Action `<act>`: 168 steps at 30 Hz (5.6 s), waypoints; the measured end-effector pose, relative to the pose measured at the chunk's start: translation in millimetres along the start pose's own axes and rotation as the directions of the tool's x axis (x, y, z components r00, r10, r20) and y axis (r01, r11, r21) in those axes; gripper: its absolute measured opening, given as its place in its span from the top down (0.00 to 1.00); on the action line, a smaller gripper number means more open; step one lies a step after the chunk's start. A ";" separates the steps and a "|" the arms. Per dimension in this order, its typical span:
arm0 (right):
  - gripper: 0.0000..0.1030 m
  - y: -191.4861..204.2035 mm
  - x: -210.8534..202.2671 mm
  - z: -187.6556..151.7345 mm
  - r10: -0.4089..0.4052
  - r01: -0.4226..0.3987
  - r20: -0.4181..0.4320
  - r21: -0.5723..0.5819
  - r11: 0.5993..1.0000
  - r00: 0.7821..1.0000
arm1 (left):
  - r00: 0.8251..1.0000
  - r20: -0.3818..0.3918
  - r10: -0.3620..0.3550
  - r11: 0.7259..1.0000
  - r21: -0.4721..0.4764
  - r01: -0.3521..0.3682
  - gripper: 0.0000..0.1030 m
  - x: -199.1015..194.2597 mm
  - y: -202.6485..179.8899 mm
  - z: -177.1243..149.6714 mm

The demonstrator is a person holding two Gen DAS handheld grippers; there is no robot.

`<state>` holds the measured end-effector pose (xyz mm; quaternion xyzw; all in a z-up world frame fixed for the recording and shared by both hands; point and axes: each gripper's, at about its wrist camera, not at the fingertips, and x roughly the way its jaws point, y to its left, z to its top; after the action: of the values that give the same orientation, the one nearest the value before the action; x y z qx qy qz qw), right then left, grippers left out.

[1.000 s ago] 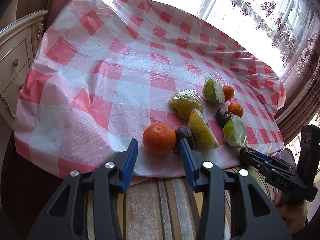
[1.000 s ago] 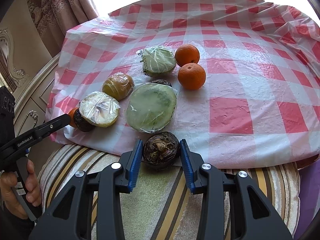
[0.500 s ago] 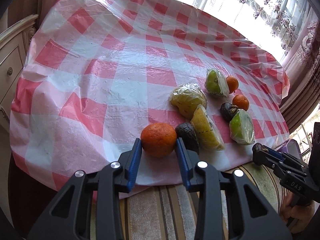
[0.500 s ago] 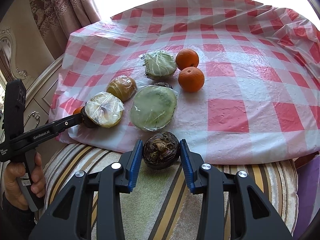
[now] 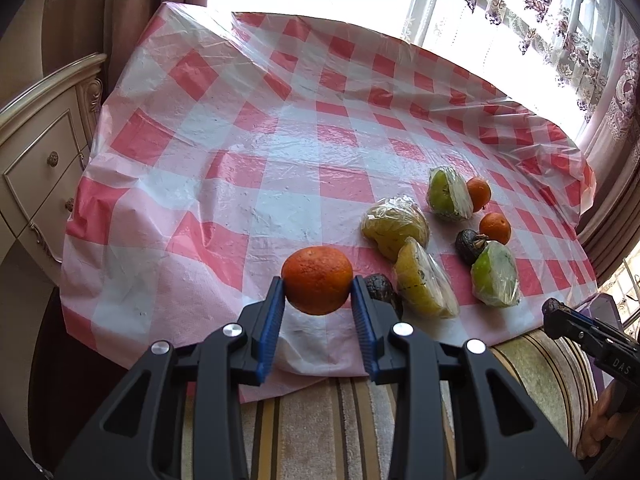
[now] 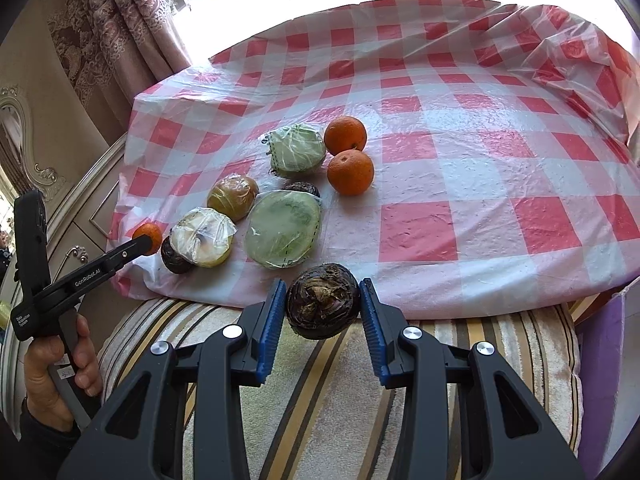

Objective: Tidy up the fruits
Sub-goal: 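Grasp the dark brown round fruit with the right tool while the left tool grasps an orange, then carry both fruits into the purple-rimmed white box and open both tools, then move both open tools back over the fruit on the cloth, then grasp the green plastic-wrapped fruit with the right tool while the left tool grasps a dark brown fruit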

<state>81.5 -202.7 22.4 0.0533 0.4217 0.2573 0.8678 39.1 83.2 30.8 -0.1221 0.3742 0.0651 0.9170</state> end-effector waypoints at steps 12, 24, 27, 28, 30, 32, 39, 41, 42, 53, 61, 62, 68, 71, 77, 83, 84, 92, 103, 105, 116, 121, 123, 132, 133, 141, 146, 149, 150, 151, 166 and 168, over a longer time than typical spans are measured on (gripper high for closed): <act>0.63 -62.9 -54.6 -5.3 -0.103 0.096 0.068 0.099 0.990 0.992 | 0.990 0.009 -0.143 0.973 0.185 0.139 0.67 -18.1 -94.0 10.5; 0.63 -156.1 -110.0 -28.3 -0.295 0.273 0.080 0.214 0.938 0.952 | 0.934 -0.131 -0.332 0.817 0.455 0.354 0.67 -5.2 -266.6 -18.4; 0.63 -185.9 -119.6 -36.0 -0.354 0.329 0.057 0.252 0.910 0.934 | 0.917 -0.163 -0.365 0.755 0.523 0.394 0.67 -3.0 -308.5 -29.5; 0.63 -195.9 -121.7 -39.1 -0.374 0.349 0.045 0.266 0.898 0.927 | 0.910 -0.178 -0.375 0.737 0.538 0.409 0.67 -1.9 -321.7 -33.1; 0.63 -216.7 -124.2 -44.8 -0.407 0.386 0.016 0.286 0.877 0.913 | 0.894 -0.216 -0.394 0.695 0.566 0.443 0.67 1.8 -348.4 -42.4; 0.63 -236.5 -123.7 -51.0 -0.442 0.427 -0.022 0.298 0.853 0.897 | 0.876 -0.259 -0.406 0.652 0.590 0.476 0.67 5.8 -373.8 -53.0; 0.63 -282.9 -109.3 -61.2 -0.486 0.509 -0.151 0.263 0.820 0.861 | 0.837 -0.424 -0.346 0.542 0.637 0.547 0.67 40.7 -446.2 -93.4; 0.63 -290.7 -102.7 -59.6 -0.477 0.510 -0.184 0.245 0.825 0.860 | 0.839 -0.460 -0.290 0.539 0.647 0.540 0.67 59.2 -458.8 -104.8; 0.63 -292.9 -99.4 -58.2 -0.479 0.516 -0.200 0.226 0.827 0.855 | 0.836 -0.480 -0.268 0.533 0.649 0.543 0.67 67.3 -463.5 -110.8; 0.62 -328.8 -47.1 -65.2 -0.440 0.535 -0.408 0.153 0.831 0.800 | 0.892 -0.440 -0.100 0.436 0.787 0.437 0.65 96.5 -497.4 -147.6; 0.49 -344.3 -37.7 -75.6 -0.449 0.560 -0.436 0.164 0.812 0.780 | 0.915 -0.400 -0.059 0.380 0.838 0.391 0.66 109.5 -512.7 -156.8; 0.45 -344.1 -38.0 -75.5 -0.453 0.561 -0.433 0.161 0.812 0.779 | 0.911 -0.406 -0.065 0.391 0.830 0.398 0.66 110.6 -511.6 -153.9; 0.25 -340.7 -49.9 -71.6 -0.484 0.576 -0.383 0.173 0.799 0.787 | 0.919 -0.380 -0.105 0.414 0.823 0.388 0.42 104.6 -508.2 -145.3; 0.16 -342.2 -62.5 -69.1 -0.506 0.593 -0.350 0.213 0.777 0.789 | 0.902 -0.398 -0.168 0.461 0.777 0.428 0.21 101.1 -500.8 -129.4; 0.16 -322.5 -104.8 -56.9 -0.589 0.625 -0.210 0.279 0.729 0.780 | 0.884 -0.331 -0.331 0.534 0.706 0.464 0.20 70.6 -475.8 -102.6; 0.16 -284.2 -145.6 -50.7 -0.667 0.642 -0.041 0.324 0.695 0.744 | 0.869 -0.177 -0.463 0.635 0.618 0.464 0.15 35.3 -435.2 -72.0; 0.16 -276.5 -154.0 -48.5 -0.658 0.625 -0.008 0.325 0.710 0.753 | 0.877 -0.156 -0.455 0.656 0.606 0.449 0.15 31.1 -426.7 -67.3; 0.16 -210.9 -153.0 -25.4 -0.502 0.457 0.101 0.293 0.840 0.859 | 0.900 -0.096 -0.425 0.764 0.495 0.413 0.08 8.2 -332.5 -40.1; 0.16 -115.6 -79.9 -17.4 -0.301 0.291 0.071 0.121 0.949 0.951 | 0.950 -0.002 -0.312 0.898 0.326 0.296 0.08 -16.7 -192.8 -15.8; 0.16 -99.2 -67.7 -16.2 -0.264 0.258 0.055 0.094 0.961 0.963 | 0.958 0.011 -0.285 0.916 0.297 0.269 0.08 -19.7 -169.5 -13.8; 0.16 -35.8 -27.4 -5.6 -0.184 0.184 0.018 -0.014 0.983 0.983 | 0.995 -0.028 -0.098 0.978 0.183 0.101 0.18 -14.0 -55.9 -12.8; 0.16 -10.4 -7.3 1.5 -0.164 0.163 0.002 -0.065 0.984 0.987 | 0.994 -0.093 -0.065 0.982 0.170 0.080 0.25 3.9 -37.2 -11.4; 0.16 -1.7 0.9 5.1 -0.154 0.153 -0.007 -0.076 0.985 0.988 | 0.992 -0.118 -0.054 0.979 0.189 0.076 0.28 11.8 -39.1 -11.9; 0.16 35.2 33.1 23.0 -0.144 0.141 -0.007 -0.147 0.979 0.990 | 0.987 -0.161 -0.010 0.966 0.252 0.051 0.41 31.8 -45.9 -12.8; 0.16 37.4 35.7 24.7 -0.146 0.143 -0.006 -0.150 0.978 0.989 | 0.987 -0.162 -0.010 0.966 0.253 0.051 0.41 32.9 -45.0 -11.9; 0.16 47.9 52.5 34.0 -0.148 0.145 -0.008 -0.155 0.977 0.989 | 0.987 -0.162 -0.001 0.966 0.254 0.042 0.51 39.6 -43.2 -8.8; 0.22 49.0 62.9 38.1 -0.158 0.153 -0.022 -0.149 0.977 0.987 | 0.988 -0.154 -0.014 0.969 0.240 0.051 0.57 38.6 -39.4 -7.8; 0.34 50.2 68.5 38.1 -0.154 0.147 -0.038 -0.157 0.977 0.987 | 0.989 -0.147 -0.019 0.973 0.223 0.051 0.64 37.4 -36.0 -7.4; 0.34 50.6 70.1 37.8 -0.147 0.139 -0.042 -0.160 0.977 0.988 | 0.989 -0.146 -0.020 0.975 0.218 0.052 0.64 37.1 -35.1 -7.6; 0.37 51.2 70.8 37.3 -0.141 0.132 -0.045 -0.163 0.978 0.989 | 0.989 -0.145 -0.020 0.975 0.215 0.051 0.64 36.7 -34.6 -7.7; 0.44 55.1 63.3 29.1 -0.117 0.111 -0.025 -0.178 0.978 0.993 | 0.995 -0.101 0.002 0.987 0.158 0.014 0.68 27.2 -23.0 -6.9; 0.44 55.2 60.7 28.1 -0.117 0.112 -0.019 -0.177 0.978 0.993 | 0.996 -0.088 0.008 0.989 0.145 0.005 0.69 23.4 -20.6 -7.0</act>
<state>111.8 -121.8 14.7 -0.0517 0.4123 0.2440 0.8762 55.4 62.1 13.2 -0.0576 0.4182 0.0328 0.9060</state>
